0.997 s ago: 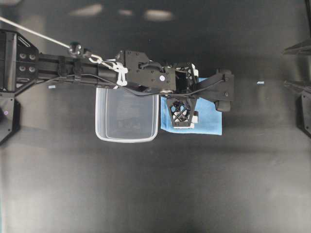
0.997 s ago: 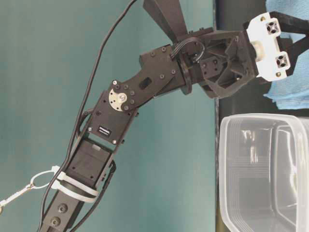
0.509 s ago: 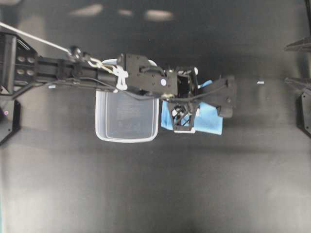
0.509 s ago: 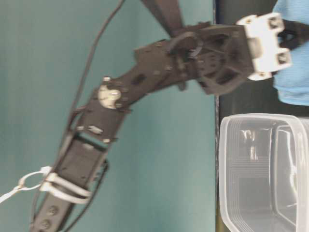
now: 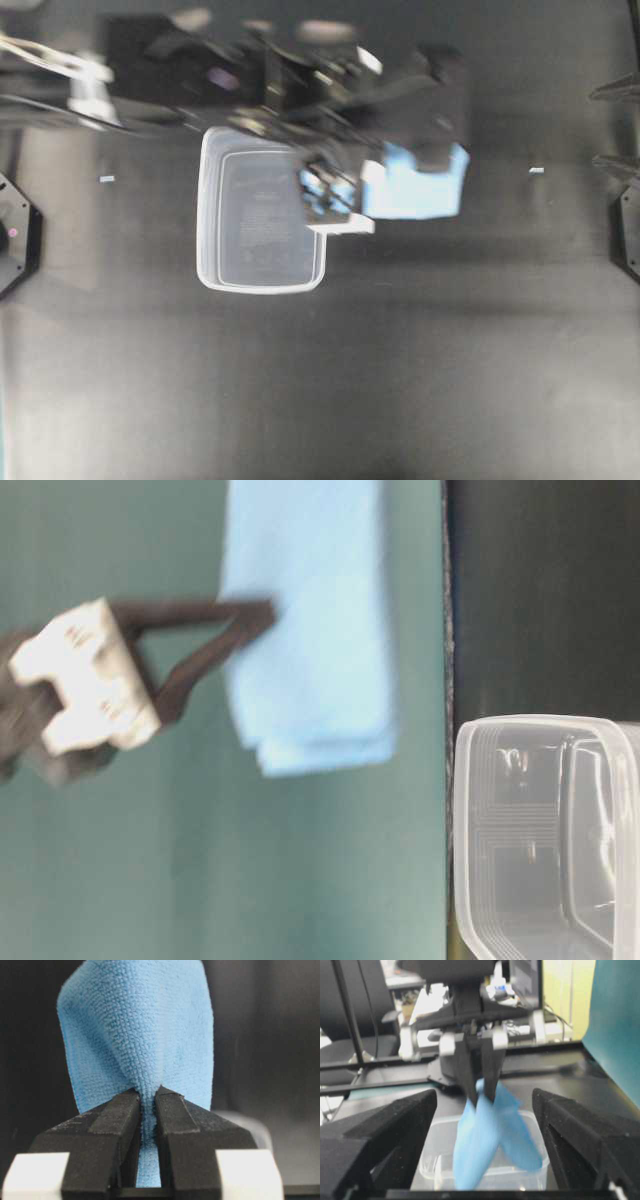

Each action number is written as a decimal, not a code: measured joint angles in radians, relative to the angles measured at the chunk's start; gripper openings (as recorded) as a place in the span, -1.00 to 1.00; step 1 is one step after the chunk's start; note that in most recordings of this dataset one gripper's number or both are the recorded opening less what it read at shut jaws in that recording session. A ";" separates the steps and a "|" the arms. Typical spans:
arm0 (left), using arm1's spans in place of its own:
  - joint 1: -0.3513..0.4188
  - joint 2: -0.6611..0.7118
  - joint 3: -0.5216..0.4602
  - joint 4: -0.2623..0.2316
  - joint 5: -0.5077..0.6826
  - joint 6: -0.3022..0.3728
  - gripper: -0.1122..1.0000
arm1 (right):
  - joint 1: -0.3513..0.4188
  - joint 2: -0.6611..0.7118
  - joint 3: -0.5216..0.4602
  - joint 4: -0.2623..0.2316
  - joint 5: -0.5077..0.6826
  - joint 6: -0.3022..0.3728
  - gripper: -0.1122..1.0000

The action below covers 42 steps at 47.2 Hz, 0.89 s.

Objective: Place the blue towel into the container with the left arm.

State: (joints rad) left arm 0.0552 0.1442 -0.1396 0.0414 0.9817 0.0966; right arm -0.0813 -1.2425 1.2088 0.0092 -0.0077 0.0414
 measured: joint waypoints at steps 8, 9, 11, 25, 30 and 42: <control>0.025 -0.130 0.135 0.000 0.008 -0.005 -0.69 | 0.000 -0.003 0.000 0.000 -0.011 0.000 0.55; 0.028 -0.144 0.155 0.000 0.009 -0.006 -0.69 | 0.000 -0.003 0.000 0.000 -0.011 0.000 0.55; 0.028 -0.166 0.190 0.000 0.008 -0.006 -0.69 | 0.000 -0.003 0.000 0.000 -0.012 0.000 0.55; 0.028 -0.268 0.371 0.000 -0.038 -0.002 -0.69 | 0.000 -0.005 0.000 0.000 -0.020 0.000 0.55; 0.029 -0.282 0.411 0.000 -0.071 0.000 -0.69 | 0.000 -0.005 0.000 0.000 -0.021 0.000 0.55; 0.031 -0.284 0.466 0.000 -0.101 0.000 -0.69 | 0.000 -0.005 0.000 0.000 -0.021 0.000 0.55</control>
State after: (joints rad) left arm 0.0859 -0.1396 0.3267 0.0414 0.8805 0.0966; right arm -0.0813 -1.2471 1.2088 0.0092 -0.0291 0.0414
